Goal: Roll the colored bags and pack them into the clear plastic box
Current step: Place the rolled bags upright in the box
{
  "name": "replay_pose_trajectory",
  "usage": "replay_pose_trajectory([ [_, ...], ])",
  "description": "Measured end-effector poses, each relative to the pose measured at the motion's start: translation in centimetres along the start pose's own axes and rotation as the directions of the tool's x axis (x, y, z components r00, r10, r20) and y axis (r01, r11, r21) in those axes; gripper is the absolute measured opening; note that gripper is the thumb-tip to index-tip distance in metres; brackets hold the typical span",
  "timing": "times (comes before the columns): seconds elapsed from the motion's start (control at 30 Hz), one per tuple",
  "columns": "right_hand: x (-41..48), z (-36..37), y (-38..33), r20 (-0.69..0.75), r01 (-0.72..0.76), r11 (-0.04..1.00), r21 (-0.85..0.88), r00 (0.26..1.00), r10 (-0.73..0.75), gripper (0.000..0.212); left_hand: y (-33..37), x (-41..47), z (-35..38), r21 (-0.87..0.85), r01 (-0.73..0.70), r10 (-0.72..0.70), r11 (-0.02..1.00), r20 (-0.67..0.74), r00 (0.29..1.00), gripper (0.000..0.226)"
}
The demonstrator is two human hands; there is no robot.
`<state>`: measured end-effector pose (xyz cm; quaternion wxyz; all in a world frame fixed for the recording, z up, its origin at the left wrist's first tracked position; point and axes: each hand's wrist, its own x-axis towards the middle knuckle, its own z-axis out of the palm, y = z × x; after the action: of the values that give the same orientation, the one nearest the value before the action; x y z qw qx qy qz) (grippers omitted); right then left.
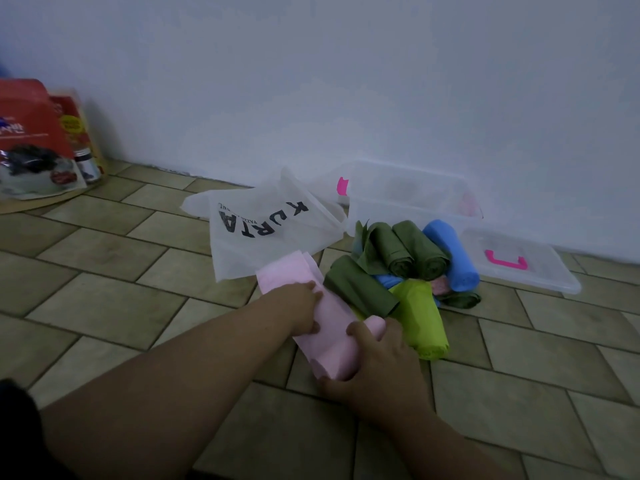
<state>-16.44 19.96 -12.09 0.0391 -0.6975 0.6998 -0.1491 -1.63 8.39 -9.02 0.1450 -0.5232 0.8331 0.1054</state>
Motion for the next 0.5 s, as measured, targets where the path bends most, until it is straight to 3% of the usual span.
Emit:
replay_pose_trajectory([
  [0.13, 0.3, -0.9, 0.1, 0.048, 0.056, 0.994, -0.092, 0.998, -0.052, 0.082, 0.3, -0.4, -0.3, 0.013, 0.003, -0.003, 1.0, 0.007, 1.0, 0.076],
  [0.23, 1.0, -2.3, 1.0, 0.207, 0.228, 0.953, -0.197, 0.96, -0.187, 0.089, 0.4, -0.4, -0.3, 0.028, -0.001, 0.001, 1.0, 0.008, 1.0, 0.075],
  [0.4, 3.8, -4.4, 1.2, 0.379, 0.509, 0.836, -0.203, 0.829, -0.412, 0.045, 0.3, -0.4, -0.5, 0.043, -0.012, 0.011, 0.999, 0.022, 1.0, 0.076],
  [0.5, 5.0, -5.1, 0.4, 0.456, 0.562, 0.809, -0.173, 0.774, -0.439, 0.042, -0.1, -0.4, -0.5, 0.037, -0.037, 0.036, 0.999, 0.026, 0.999, 0.077],
])
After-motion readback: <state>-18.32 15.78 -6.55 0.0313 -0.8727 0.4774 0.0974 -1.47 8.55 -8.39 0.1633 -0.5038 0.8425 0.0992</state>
